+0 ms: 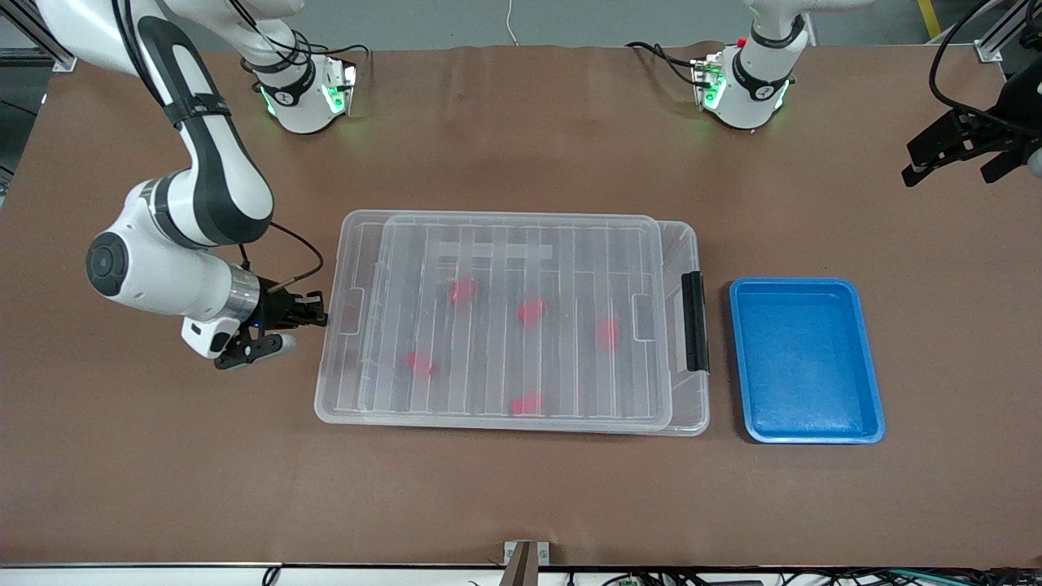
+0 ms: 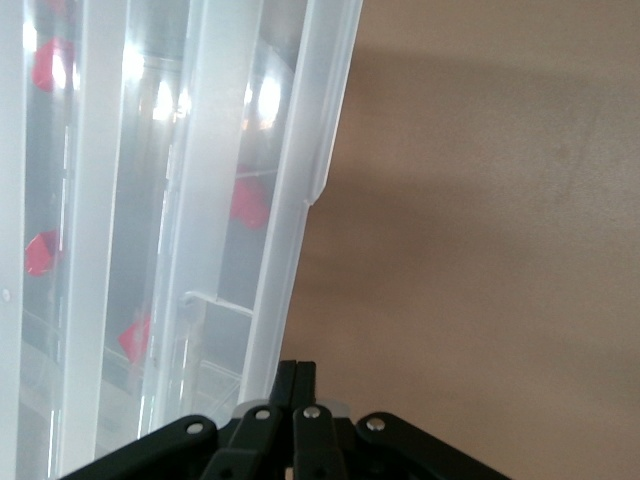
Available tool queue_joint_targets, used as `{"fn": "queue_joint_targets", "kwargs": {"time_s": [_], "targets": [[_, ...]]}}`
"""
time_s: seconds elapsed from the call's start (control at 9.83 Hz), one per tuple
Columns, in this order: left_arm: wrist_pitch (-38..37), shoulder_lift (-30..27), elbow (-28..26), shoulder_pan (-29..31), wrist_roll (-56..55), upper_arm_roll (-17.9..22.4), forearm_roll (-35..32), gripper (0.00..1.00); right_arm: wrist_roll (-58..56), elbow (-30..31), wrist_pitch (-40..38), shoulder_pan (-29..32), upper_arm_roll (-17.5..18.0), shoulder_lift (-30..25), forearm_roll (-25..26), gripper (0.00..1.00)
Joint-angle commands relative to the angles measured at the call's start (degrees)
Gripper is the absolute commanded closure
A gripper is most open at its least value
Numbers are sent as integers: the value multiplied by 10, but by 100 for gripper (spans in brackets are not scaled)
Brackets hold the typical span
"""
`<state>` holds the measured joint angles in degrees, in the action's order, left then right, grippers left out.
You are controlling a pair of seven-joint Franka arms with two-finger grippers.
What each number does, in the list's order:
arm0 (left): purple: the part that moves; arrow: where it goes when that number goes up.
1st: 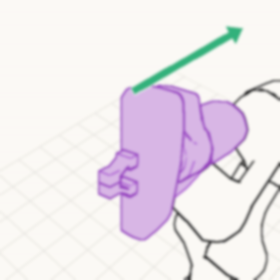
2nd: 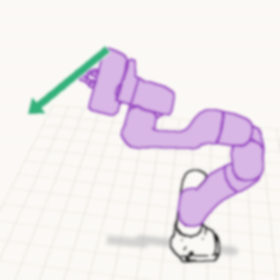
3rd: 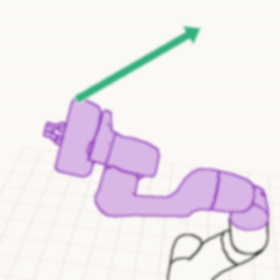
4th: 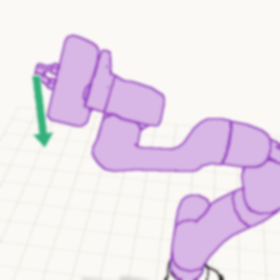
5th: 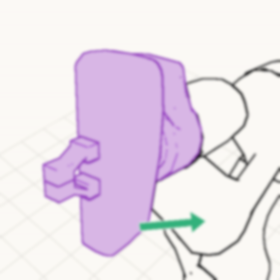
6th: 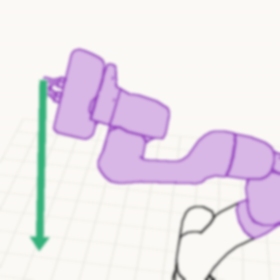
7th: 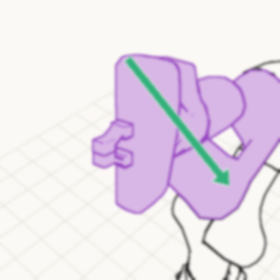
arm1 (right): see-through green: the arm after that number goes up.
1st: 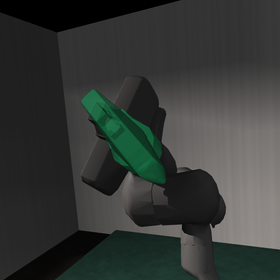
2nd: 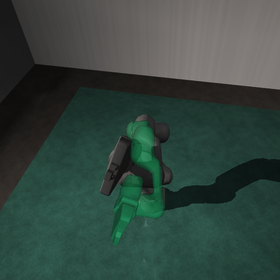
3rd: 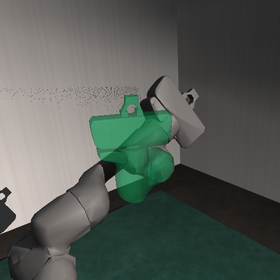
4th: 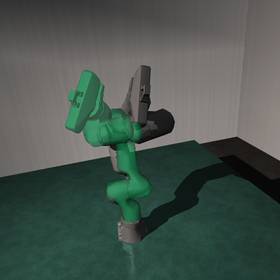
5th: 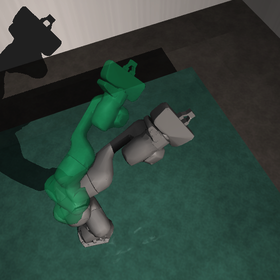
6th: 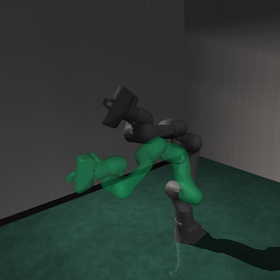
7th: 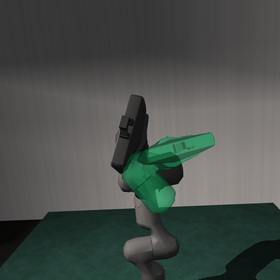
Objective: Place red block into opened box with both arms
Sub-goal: 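Slide the clear lid back over the box with the right gripper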
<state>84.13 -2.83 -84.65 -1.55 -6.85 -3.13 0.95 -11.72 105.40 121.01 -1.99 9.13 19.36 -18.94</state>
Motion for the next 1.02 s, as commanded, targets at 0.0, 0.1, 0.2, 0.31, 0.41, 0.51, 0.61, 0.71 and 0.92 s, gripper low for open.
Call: {"fn": "queue_joint_targets", "kwargs": {"time_s": [0.0,0.1,0.2,0.31,0.41,0.51,0.61,0.71,0.92], "targets": [[3,6,-13,-3,10,0,-15,0,18,-13,4,-1,7,7,-8,100],[3,7,-13,-3,10,0,-16,0,32,-16,6,-4,8,12,-9,100],[3,9,-3,-4,9,0,-16,0,43,-24,9,-6,18,17,-7,100],[2,11,0,-3,10,0,-15,0,44,-25,9,-5,18,17,-7,100],[2,10,0,-2,10,0,-15,0,43,-25,8,-4,18,17,-7,100],[2,12,0,-2,10,0,-15,0,44,-24,8,-5,18,17,-7,100],[2,12,0,-5,10,0,-15,0,42,-24,3,-1,17,17,-6,100],[2,12,0,-5,10,0,-15,0,44,-24,-2,4,17,16,-5,100],[2,12,0,-4,10,0,-15,0,46,-26,-58,43,9,-14,-2,90]]}}
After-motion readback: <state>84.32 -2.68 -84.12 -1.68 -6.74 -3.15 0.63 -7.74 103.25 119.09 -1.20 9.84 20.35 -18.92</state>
